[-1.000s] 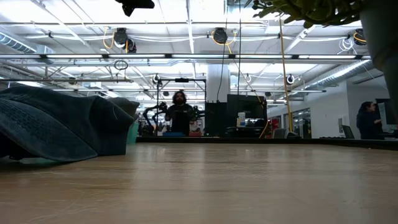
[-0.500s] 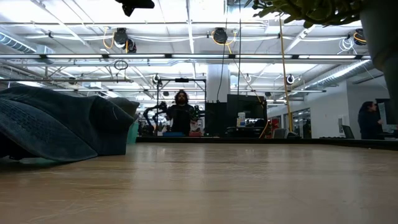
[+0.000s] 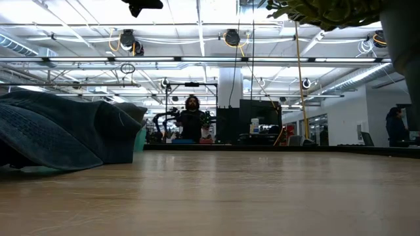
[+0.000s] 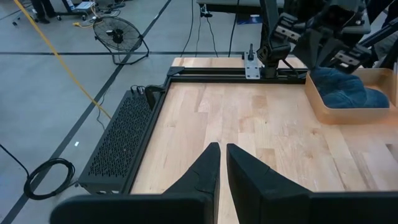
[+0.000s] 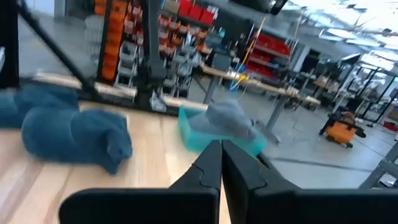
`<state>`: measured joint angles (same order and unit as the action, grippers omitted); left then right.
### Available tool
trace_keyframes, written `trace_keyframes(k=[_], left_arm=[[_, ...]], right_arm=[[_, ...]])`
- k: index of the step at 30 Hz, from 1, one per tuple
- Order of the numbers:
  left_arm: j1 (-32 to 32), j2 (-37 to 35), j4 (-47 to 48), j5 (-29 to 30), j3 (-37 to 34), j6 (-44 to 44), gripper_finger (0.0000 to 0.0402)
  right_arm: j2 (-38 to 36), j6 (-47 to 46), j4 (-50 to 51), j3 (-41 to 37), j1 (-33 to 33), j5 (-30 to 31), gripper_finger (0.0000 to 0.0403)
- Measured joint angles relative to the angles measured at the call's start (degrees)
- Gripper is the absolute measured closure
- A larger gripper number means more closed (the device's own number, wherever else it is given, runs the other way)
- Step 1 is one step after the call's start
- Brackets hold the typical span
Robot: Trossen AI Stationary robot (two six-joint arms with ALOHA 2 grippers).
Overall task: Pick & Place hat
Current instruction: Put the top blue cap into the orange bin
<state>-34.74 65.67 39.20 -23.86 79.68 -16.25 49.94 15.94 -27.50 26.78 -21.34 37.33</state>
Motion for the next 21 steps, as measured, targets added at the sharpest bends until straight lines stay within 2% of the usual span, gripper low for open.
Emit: trace_keyframes(k=[3, 9, 17, 21], left_arm=[[0.0, 0.0, 0.0, 0.0, 0.0, 0.0, 0.0366], [0.0, 0.0, 0.0, 0.0, 0.0, 0.0, 0.0366], [0.0, 0.0, 0.0, 0.0, 0.0, 0.0, 0.0366], [0.0, 0.0, 0.0, 0.0, 0.0, 0.0, 0.0366]], right_arm=[[-0.1, 0.3, -3.4, -0.1, 0.0, 0.0, 0.0403], [0.0, 1.3, -3.5, -0.1, 1.0, 0.1, 0.0403], [0.0, -3.0, 0.7, -0.1, 6.6, 0.1, 0.0403], [-0.7, -1.1, 0.9, -0.1, 9.5, 0.0, 0.0403]])
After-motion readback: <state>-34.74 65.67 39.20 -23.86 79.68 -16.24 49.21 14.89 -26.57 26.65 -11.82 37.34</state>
